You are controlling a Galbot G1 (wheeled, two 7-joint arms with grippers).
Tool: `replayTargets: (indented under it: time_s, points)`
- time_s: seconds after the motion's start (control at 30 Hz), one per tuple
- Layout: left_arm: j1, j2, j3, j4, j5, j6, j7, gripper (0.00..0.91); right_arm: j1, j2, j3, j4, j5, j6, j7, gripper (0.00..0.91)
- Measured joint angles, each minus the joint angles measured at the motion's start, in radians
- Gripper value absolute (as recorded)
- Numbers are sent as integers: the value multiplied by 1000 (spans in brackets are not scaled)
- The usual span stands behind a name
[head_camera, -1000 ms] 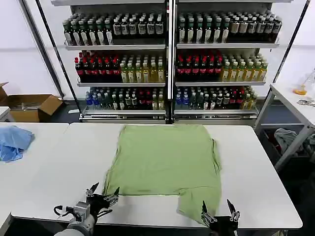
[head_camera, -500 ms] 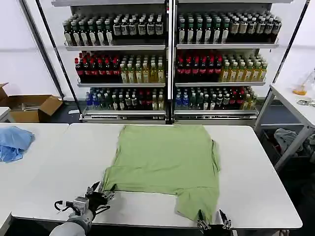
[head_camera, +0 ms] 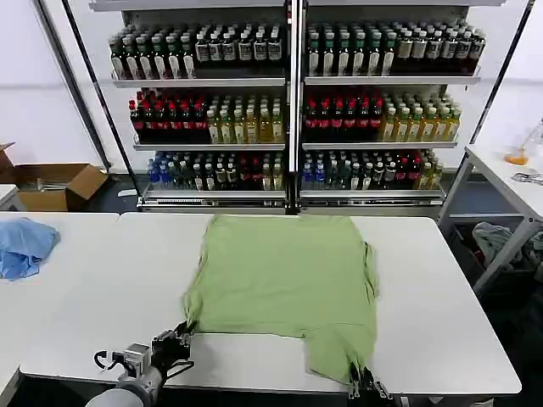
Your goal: Fold and organize the clothes.
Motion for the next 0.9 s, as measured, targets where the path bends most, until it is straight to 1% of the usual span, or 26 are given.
replayTargets:
  time_s: [0.27, 0.53, 0.7, 0.9]
  points:
    - [43, 16, -25, -56, -47, 2, 4, 20, -41, -32, 48, 77, 22, 29, -22, 0]
    - [94, 45, -85, -153, -99, 3, 4, 20, -70, -68, 113, 173, 54, 48, -33, 0]
    - [108, 65, -124, -205, -127, 3, 6, 20, -60, -90, 159, 205, 84, 58, -40, 0]
    - [96, 87, -137, -221, -149, -2, 7, 30, 1, -130, 187, 196, 116, 59, -42, 0]
